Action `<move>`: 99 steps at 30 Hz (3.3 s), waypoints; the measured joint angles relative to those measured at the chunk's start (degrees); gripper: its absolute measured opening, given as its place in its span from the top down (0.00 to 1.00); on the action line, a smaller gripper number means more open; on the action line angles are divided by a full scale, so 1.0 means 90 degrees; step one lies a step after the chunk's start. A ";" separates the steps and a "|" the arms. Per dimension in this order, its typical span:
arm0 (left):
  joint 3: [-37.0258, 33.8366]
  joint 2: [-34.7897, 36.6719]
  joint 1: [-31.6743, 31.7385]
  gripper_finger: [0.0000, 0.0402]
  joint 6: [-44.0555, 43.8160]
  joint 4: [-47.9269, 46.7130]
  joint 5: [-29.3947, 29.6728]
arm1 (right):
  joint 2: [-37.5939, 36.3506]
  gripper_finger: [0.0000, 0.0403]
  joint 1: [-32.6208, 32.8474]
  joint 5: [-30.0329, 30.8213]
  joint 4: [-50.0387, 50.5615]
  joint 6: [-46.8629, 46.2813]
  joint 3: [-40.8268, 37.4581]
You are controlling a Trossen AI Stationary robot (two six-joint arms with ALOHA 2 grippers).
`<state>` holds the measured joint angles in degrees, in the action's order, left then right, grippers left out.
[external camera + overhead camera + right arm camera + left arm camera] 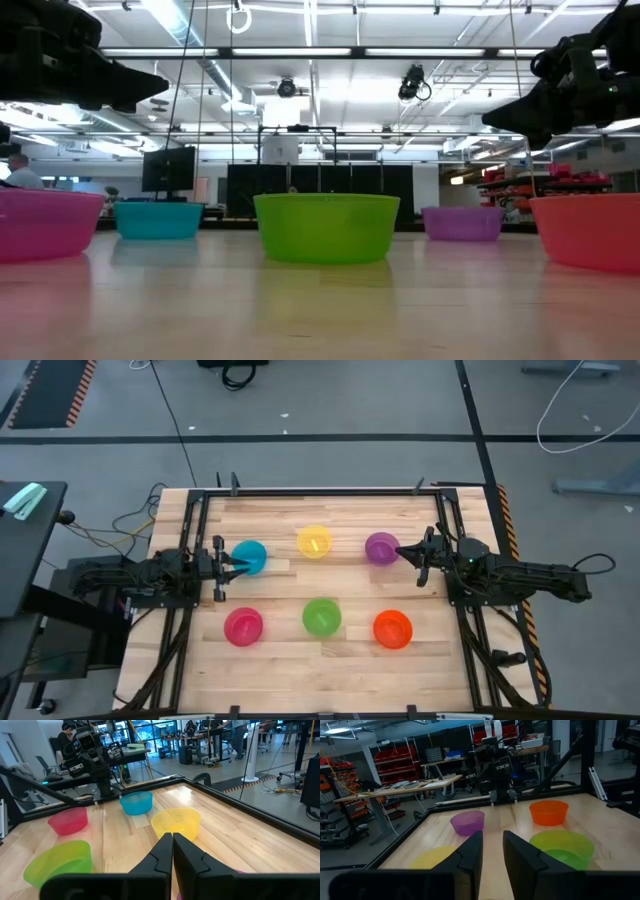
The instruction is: Nest bowls inside each other
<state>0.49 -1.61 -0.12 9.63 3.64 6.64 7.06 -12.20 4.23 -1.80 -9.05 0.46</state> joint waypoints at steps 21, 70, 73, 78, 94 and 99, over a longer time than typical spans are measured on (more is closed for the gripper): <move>0.0000 0.0005 -0.0001 0.80 -0.2222 0.1490 0.0248 | 0.0001 0.95 -0.0002 0.0000 -0.0920 -0.0638 0.0001; 0.1915 -0.2239 0.1757 0.75 -0.4663 -0.2778 0.2453 | 0.6266 0.69 -0.2049 -0.0003 0.5642 -0.1642 0.5163; 0.1915 -0.2239 0.1790 0.75 -0.4662 -0.2902 0.2420 | 0.6942 0.69 -0.2001 -0.0210 0.5704 -0.1637 0.5267; 0.1916 -0.2239 0.1787 0.75 -0.4662 -0.3073 0.2394 | 0.7806 0.69 -0.1963 -0.0282 0.5650 -0.1521 0.5310; 0.1916 -0.2239 0.1787 0.75 -0.4709 -0.3249 0.2394 | 0.8669 0.69 -0.2158 -0.0072 0.5047 -0.1426 0.5312; 0.1916 -0.2239 0.1787 0.74 -0.4716 -0.3249 0.2394 | 0.8815 0.70 -0.2182 -0.0073 0.5012 -0.1426 0.5312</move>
<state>17.74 -21.76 15.97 -32.82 -25.60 28.18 86.40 -31.83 3.57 43.31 -21.89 48.27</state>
